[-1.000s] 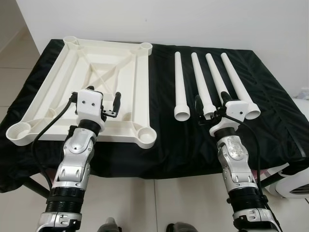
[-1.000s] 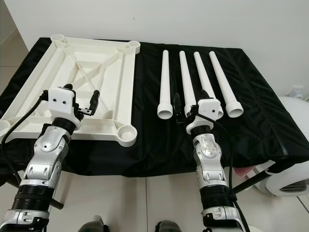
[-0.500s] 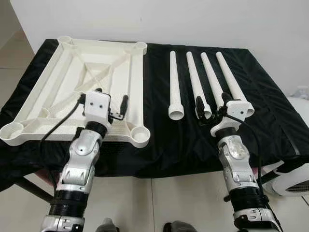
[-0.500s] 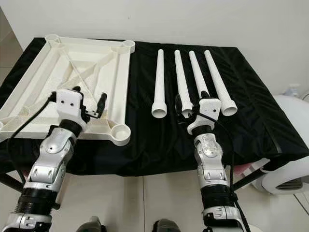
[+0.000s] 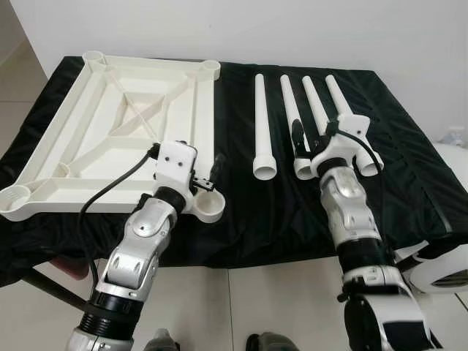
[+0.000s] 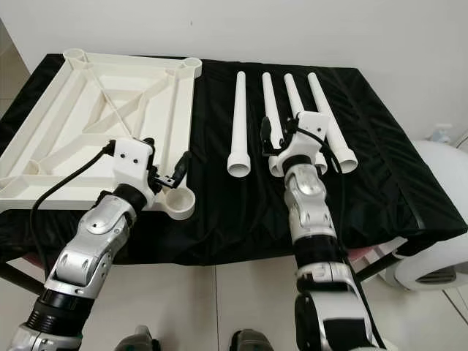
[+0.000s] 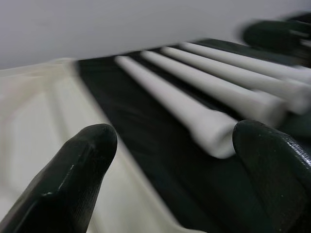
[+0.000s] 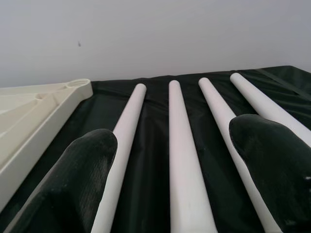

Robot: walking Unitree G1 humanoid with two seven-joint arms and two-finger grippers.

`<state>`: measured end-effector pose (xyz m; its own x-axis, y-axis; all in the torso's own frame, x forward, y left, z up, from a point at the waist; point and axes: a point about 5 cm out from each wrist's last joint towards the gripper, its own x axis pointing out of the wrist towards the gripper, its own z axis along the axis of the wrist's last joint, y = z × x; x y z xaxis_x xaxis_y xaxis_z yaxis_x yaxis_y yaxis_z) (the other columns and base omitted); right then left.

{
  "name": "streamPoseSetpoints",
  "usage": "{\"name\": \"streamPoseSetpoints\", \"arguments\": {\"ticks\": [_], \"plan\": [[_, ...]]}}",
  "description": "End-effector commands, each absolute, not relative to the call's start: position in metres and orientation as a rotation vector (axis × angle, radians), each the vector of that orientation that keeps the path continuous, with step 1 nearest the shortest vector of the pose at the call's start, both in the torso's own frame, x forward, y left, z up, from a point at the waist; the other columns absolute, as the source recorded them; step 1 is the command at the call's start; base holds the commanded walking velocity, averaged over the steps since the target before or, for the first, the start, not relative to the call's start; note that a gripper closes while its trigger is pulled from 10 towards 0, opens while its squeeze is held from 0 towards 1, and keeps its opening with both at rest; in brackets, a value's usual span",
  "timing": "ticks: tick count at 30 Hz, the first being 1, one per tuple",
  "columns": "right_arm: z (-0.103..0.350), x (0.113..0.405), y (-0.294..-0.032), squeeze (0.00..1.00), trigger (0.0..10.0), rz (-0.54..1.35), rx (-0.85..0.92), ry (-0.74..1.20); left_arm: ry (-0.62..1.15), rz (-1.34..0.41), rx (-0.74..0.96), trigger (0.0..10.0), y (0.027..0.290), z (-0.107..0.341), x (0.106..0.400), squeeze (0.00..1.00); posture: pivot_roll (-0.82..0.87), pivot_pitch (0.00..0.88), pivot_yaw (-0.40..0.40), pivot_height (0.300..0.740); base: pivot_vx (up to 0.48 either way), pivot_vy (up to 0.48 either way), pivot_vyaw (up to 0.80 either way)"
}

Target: Building children table

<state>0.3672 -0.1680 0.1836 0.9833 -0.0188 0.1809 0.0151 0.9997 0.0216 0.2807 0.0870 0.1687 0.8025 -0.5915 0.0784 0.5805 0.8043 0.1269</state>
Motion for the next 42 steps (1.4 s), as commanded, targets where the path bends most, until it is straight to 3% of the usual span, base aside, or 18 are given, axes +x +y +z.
{"name": "streamPoseSetpoints", "arguments": {"ticks": [1, 19, 35, 36, 38, 39, 42], "plan": [[0.175, 0.371, -0.177, 0.00, 10.0, -0.063, 0.029, -0.109, -0.097, -0.728, 0.107, 10.0, 0.080, 0.170, 0.273, 0.00, 0.01, 0.063, -0.037, 0.740, 0.000, 0.000, 0.00], [0.135, 0.375, -0.173, 0.00, 10.0, -0.021, 0.023, 0.109, -0.068, -0.776, 0.118, 10.0, 0.076, 0.176, 0.268, 0.00, 0.00, 0.049, -0.037, 0.740, 0.000, 0.000, 0.00], [0.123, 0.376, -0.169, 0.00, 9.8, 0.013, 0.034, 0.167, -0.066, -0.782, 0.115, 10.0, 0.075, 0.180, 0.265, 0.00, 0.01, 0.049, -0.044, 0.740, 0.000, 0.000, 0.00], [0.122, 0.376, -0.169, 0.00, 3.8, 0.009, 0.046, 0.173, -0.065, -0.782, 0.114, 10.0, 0.075, 0.181, 0.265, 0.00, 0.01, 0.050, -0.045, 0.740, 0.000, 0.000, 0.00], [0.121, 0.377, -0.169, 0.00, 3.8, 0.006, 0.058, 0.180, -0.065, -0.782, 0.115, 10.0, 0.075, 0.181, 0.265, 0.00, 0.01, 0.050, -0.045, 0.740, 0.000, 0.000, 0.00], [0.120, 0.377, -0.170, 0.00, 0.2, -0.002, 0.069, 0.193, -0.065, -0.782, 0.117, 10.0, 0.076, 0.181, 0.265, 0.00, 0.01, 0.050, -0.045, 0.740, 0.000, 0.000, 0.00], [0.117, 0.376, -0.171, 0.00, 0.0, -0.006, 0.105, 0.224, -0.067, -0.782, 0.131, 10.0, 0.077, 0.181, 0.266, 0.00, 0.01, 0.051, -0.047, 0.740, 0.000, 0.000, 0.00]]}}
